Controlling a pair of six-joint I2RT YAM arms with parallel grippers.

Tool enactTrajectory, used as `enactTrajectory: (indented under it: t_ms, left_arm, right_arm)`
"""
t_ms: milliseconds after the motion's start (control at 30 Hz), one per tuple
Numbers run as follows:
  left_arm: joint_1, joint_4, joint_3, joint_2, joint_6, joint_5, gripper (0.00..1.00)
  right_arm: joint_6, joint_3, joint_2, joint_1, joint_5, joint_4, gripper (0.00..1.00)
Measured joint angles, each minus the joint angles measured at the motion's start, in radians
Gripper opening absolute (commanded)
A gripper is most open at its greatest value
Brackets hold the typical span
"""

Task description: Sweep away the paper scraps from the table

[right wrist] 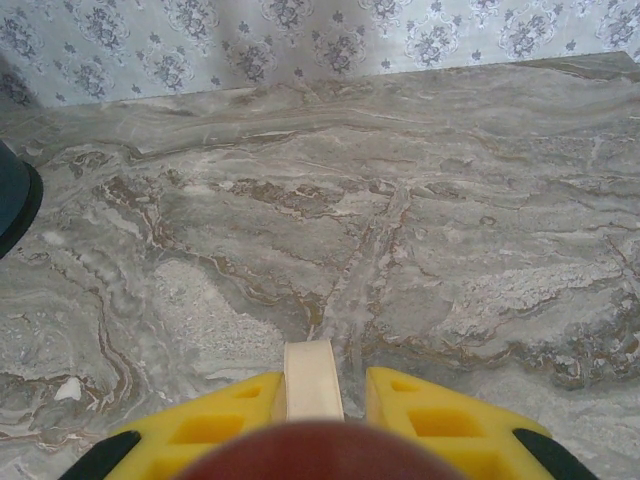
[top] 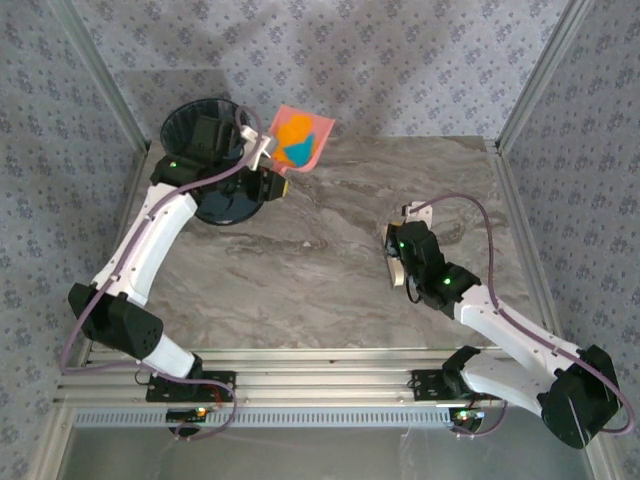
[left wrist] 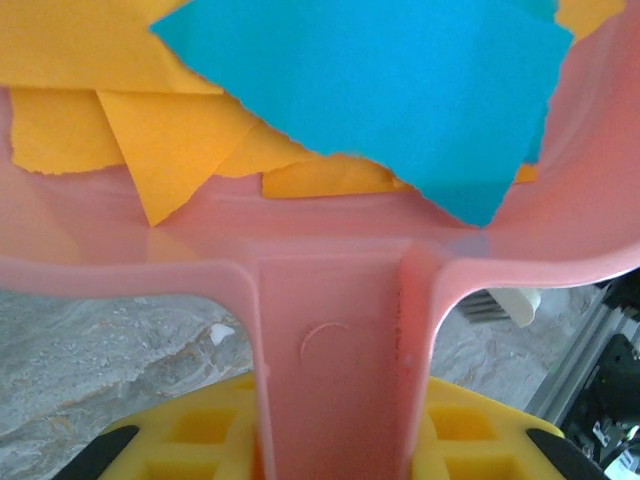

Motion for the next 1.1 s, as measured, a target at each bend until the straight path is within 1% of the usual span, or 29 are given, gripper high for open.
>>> enactTrajectory:
  t_ms: [300, 467, 733, 1100]
  left_arm:
    - [0.123, -0.006, 0.090, 0.045, -0.089, 0.128, 0.00]
    - [0.174, 0.005, 0.128, 0.082, -0.153, 0.195, 0.00]
    - [0.236, 0.013, 0.154, 0.133, -0.237, 0.249, 0.00]
    - [0.296, 0.047, 0.164, 0.183, -0.341, 0.324, 0.00]
  right_arm:
    - [-0.005, 0.000, 0.000, 0.000, -0.011, 0.000, 0.00]
    - [-0.005, 0.000, 0.000, 0.000, -0.011, -0.003, 0.00]
    - [-0.008, 0.000, 0.000, 0.000, -0.011, -0.013, 0.00]
    - [-0.008, 0.000, 0.000, 0.000, -0.010, -0.023, 0.00]
